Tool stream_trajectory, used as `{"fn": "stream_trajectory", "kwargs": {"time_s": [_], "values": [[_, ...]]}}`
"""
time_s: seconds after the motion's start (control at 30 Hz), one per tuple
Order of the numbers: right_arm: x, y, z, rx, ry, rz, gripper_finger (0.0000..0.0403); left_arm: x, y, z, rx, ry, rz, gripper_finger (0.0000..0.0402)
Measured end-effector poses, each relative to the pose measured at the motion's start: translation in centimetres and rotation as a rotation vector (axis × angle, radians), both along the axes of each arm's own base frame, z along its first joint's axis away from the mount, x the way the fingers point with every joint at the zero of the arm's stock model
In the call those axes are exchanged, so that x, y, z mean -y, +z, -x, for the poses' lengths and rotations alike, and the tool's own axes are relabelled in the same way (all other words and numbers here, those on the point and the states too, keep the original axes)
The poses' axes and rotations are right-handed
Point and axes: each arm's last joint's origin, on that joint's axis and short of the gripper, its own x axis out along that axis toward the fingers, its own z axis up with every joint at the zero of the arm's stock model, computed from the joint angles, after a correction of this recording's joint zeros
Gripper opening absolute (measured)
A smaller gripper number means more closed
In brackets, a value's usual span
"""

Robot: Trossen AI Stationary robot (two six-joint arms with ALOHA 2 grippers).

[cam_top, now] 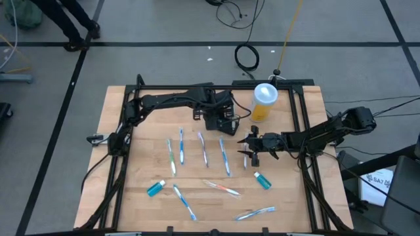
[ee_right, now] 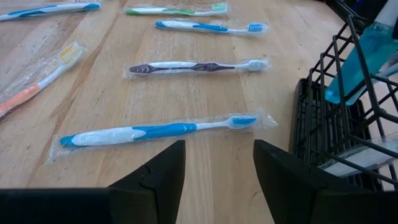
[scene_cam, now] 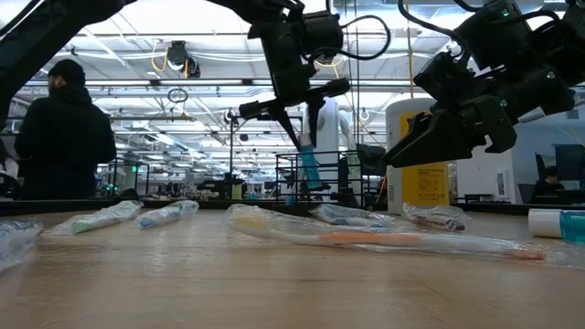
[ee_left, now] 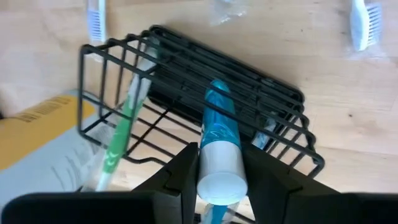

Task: Pick & Place toothbrushing station
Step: Put the blue mouthwash bottle into the black organizer

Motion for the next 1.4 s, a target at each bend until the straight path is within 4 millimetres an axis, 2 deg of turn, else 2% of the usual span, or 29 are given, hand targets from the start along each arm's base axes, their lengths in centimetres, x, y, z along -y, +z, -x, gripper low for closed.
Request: {"fn": "stream_trajectory", "kwargs": {"time_s": [0.2, 0.53, 0.7, 1.1, 1.4], "values": [[0.0, 0.0, 0.0, 0.0, -0.001, -0.001, 0.018, 0.1, 0.2, -0.6, 0.057, -0.023, -0.018, 0.0113], [0.0, 0.0, 0.0, 0.0, -0.001, -0.001, 0.018, 0.4, 0.1, -0.4, 0.039, 0.012, 0.003, 0.0113], [0.0, 0.0, 0.0, 0.0, -0.001, -0.002, 0.018, 0.4, -0.1, 0.1, -0.03, -0.016, -0.02, 0.0113], [0.0, 0.0, 0.0, 0.0, -0.001, -0.002, 0.018, 0.2, -0.2, 0.5, -0.062, 0.013, -0.008, 0.0113], [0.0, 0.0, 0.0, 0.0, -0.001, -0.002, 0.018, 0.3, -0.2, 0.6, -0.088, -0.049, -0.026, 0.0113]]}}
